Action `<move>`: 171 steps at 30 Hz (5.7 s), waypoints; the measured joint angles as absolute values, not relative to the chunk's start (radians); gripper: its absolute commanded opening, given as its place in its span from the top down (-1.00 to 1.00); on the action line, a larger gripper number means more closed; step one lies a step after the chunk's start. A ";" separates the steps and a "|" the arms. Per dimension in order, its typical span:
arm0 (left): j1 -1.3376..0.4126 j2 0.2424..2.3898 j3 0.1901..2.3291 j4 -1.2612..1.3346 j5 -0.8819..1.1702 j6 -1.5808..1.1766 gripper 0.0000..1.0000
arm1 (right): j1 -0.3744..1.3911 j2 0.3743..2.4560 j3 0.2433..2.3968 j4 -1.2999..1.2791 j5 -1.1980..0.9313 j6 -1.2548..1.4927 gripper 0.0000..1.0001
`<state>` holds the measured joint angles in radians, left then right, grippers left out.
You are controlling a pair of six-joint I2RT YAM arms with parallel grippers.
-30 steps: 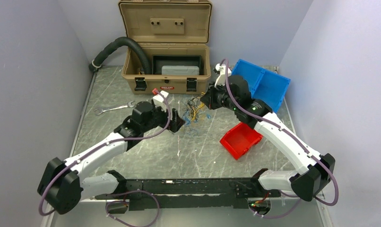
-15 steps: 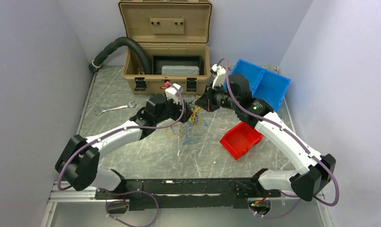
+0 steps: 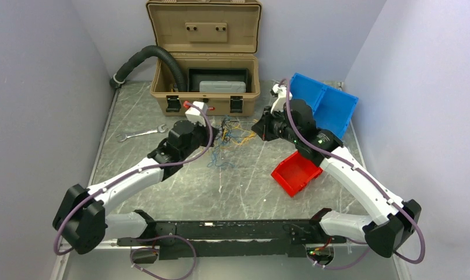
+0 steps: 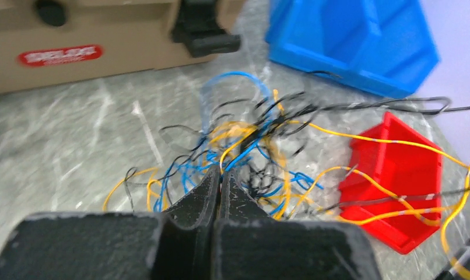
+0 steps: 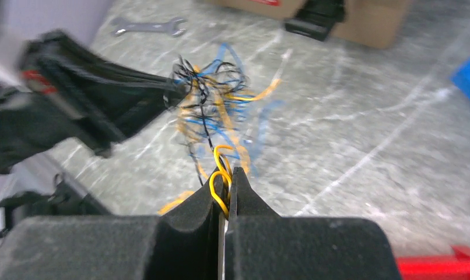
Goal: Untangle the cables
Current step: Untie the cable.
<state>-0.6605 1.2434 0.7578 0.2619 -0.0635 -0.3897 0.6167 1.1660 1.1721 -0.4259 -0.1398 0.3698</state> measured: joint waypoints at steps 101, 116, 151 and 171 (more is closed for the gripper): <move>-0.330 0.953 0.819 -0.276 0.188 -0.537 1.00 | 0.876 1.869 0.997 0.168 0.168 0.657 0.28; -0.048 0.857 0.768 -0.395 0.086 -0.669 1.00 | 0.844 1.534 0.793 -0.079 0.337 0.728 1.00; -0.276 0.982 0.707 -0.208 0.358 -0.526 -0.99 | 0.698 1.189 0.831 -0.300 0.094 0.502 1.00; -0.600 1.405 0.818 0.020 0.464 -0.387 -0.95 | 0.697 1.203 0.852 -0.313 0.050 0.489 1.00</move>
